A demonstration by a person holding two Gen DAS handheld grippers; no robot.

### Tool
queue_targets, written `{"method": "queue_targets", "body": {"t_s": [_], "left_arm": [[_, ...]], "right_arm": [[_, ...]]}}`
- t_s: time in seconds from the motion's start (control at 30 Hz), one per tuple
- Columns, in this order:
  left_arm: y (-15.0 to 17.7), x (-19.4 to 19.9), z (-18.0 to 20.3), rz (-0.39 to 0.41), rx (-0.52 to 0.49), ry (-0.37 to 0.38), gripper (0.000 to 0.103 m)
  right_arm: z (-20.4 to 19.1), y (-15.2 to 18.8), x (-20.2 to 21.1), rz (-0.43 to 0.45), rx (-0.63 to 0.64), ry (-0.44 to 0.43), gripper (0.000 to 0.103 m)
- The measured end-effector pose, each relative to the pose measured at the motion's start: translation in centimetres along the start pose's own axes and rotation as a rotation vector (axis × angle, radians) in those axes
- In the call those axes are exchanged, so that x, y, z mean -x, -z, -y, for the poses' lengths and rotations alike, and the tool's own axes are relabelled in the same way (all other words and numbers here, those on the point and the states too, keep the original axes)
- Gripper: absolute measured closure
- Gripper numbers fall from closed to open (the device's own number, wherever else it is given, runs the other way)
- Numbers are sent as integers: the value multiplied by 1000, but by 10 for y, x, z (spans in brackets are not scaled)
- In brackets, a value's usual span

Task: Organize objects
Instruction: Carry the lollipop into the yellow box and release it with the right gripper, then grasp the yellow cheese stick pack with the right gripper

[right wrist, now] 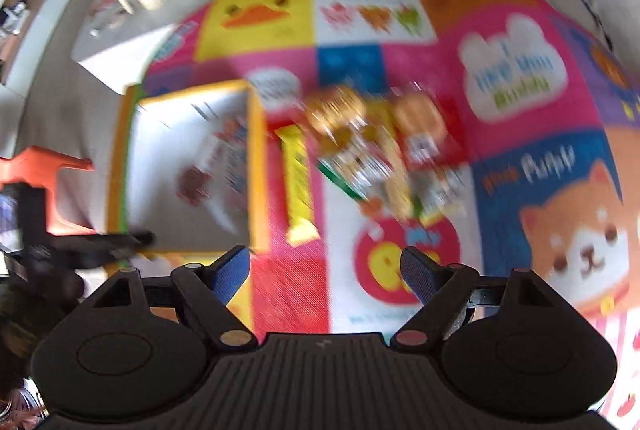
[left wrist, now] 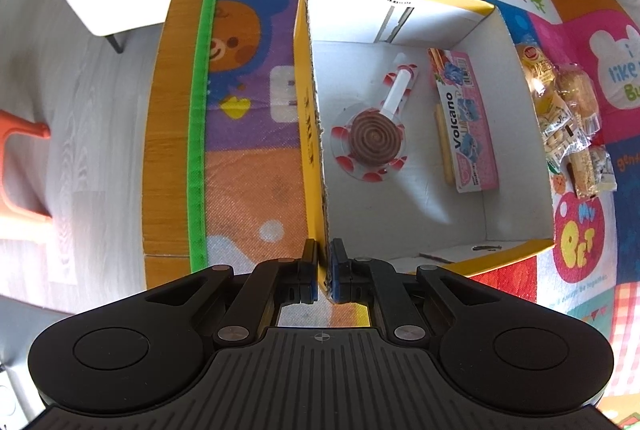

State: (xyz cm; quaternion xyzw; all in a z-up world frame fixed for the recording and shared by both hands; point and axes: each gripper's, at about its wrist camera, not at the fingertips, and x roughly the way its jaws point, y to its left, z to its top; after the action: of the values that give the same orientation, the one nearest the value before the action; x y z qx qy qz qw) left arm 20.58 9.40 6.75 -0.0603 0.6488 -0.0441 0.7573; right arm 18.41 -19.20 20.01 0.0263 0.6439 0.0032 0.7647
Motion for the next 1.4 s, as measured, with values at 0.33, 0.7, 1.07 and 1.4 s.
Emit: {"method": "queue_targets", "body": {"t_s": [0.33,0.7,1.07,1.4], "left_arm": [[-4,5,11,-35,1,-70,95],[-7,4,22,-42,54,-151,95],[-7,11,22,-20,103,-161,95],[-7,8,22,-28,88,-156,95]], "right_arm": [[22,26,-39,108,157,67,20],[35,-9,-80,256,324,14,40],[-2,-34,-108,230,326,-230,55],[-31,-50,-170,129,307,-223,62]]}}
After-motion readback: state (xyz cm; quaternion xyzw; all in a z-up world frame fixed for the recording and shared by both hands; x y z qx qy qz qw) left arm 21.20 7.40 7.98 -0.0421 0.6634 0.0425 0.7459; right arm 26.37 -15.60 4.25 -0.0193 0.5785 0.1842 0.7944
